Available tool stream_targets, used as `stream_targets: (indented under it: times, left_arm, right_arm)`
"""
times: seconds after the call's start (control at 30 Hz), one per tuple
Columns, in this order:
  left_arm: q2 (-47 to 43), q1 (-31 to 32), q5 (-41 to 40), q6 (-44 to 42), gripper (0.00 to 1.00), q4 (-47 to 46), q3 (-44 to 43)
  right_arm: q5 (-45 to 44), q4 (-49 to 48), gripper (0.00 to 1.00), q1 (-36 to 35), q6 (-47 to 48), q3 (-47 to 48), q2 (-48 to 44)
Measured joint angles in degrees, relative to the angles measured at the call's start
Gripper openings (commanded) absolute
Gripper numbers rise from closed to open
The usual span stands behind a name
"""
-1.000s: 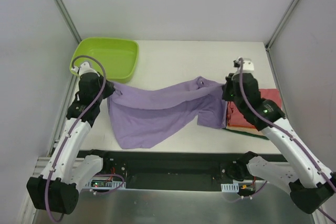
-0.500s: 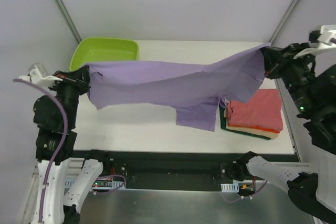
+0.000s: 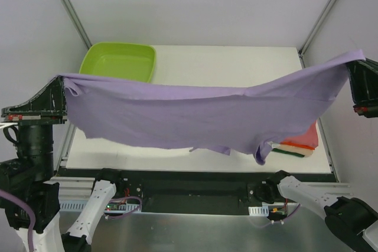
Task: Fold and stack the t-shirts
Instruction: Flatten out the tshirt
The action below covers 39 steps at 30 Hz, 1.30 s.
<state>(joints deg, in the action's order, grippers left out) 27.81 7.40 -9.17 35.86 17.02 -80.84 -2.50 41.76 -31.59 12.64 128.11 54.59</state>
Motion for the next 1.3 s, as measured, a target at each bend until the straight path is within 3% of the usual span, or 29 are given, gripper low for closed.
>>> stream_targets:
  times: [0.23, 0.37, 0.5, 0.6, 0.67, 0.7, 0.73, 0.77, 0.83, 0.97, 1.13, 1.3]
  left_arm:
    - [2.93, 0.00, 1.73, 0.02, 0.00, 0.24, -5.11]
    - [8.20, 0.02, 0.96, 0.02, 0.00, -0.24, -4.33]
    - [15.34, 0.00, -2.58, 0.02, 0.00, -1.64, 3.02]
    - [21.77, 0.00, -5.29, 0.55, 0.01, -2.80, 11.78]
    - [26.71, 0.00, -6.99, 0.90, 0.30, -3.50, 17.25]
    - [30.18, 0.00, -8.07, 1.05, 0.55, -3.74, 19.93]
    - [33.83, -0.02, -8.70, 0.87, 0.77, -3.67, 21.81]
    - [38.01, -0.04, -9.20, 0.66, 0.99, -3.58, 23.04]
    - [45.92, -0.48, -9.35, 0.26, 0.99, -2.91, 23.34]
    - [53.40, -1.51, -8.90, 0.39, 0.99, -1.11, 21.94]
    - [50.38, -1.84, -7.65, -0.11, 0.99, -0.87, 21.81]
    - [44.70, -1.84, -7.34, -0.72, 0.99, -1.84, 25.55]
  right_arm:
    - [-2.27, -3.23, 0.01, 0.00, 2.34, 4.22, 1.62]
    - [-11.87, -6.91, 0.01, 0.02, 7.67, 4.76, 6.86]
    - [-21.62, -13.64, 0.01, 1.60, 12.87, -0.92, 15.17]
    - [-22.45, -18.05, 0.01, 5.66, 12.81, -10.60, 23.34]
    - [-21.22, -19.65, 0.07, 8.09, 10.78, -16.57, 29.27]
    - [-19.98, -20.52, 0.12, 9.38, 9.31, -19.76, 33.29]
    - [-18.88, -20.68, 0.24, 10.34, 8.20, -22.21, 36.98]
    - [-17.51, -20.46, 0.47, 11.54, 6.93, -23.96, 41.33]
    - [-15.06, -19.71, 0.76, 13.14, 4.70, -24.28, 49.40]
    - [-11.43, -12.44, 0.98, 15.30, 2.51, -14.58, 65.33]
    - [-8.48, -10.27, 0.96, 15.52, 1.73, -16.72, 63.25]
    - [-4.83, -11.02, 0.96, 13.64, -0.59, -30.45, 47.08]
